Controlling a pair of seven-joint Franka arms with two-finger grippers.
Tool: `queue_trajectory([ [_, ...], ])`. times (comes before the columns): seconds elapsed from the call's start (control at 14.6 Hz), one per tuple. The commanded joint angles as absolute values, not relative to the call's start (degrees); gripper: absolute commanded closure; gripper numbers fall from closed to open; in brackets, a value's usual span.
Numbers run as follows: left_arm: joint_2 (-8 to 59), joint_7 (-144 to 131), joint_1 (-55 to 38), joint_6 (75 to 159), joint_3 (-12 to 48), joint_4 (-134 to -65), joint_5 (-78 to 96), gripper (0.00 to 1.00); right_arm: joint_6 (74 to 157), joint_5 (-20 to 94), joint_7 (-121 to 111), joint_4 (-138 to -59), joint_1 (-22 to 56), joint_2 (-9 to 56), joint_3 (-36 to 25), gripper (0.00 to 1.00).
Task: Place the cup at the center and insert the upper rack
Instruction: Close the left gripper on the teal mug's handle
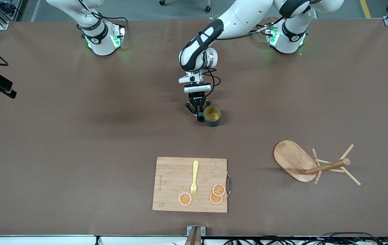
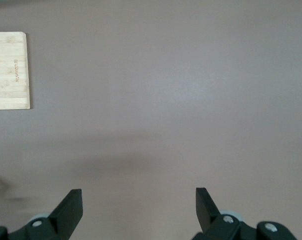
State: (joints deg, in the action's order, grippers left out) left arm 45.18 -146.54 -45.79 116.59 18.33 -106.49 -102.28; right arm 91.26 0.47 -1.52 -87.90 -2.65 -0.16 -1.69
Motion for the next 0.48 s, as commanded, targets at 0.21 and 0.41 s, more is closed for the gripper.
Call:
queue_trajectory([
  [0.21,39.65,-142.58,-42.29,124.97,18.90,-102.67,-92.67,1.00,91.32,0.70,-1.85,-88.15,-2.81,-0.26,-1.58,0.00],
  [0.41,36.13,-134.59,-41.14,127.26,18.90,-98.54,-79.06,1.00,91.41,0.70,-1.76,-88.07,-2.81,-0.26,-1.58,0.00],
])
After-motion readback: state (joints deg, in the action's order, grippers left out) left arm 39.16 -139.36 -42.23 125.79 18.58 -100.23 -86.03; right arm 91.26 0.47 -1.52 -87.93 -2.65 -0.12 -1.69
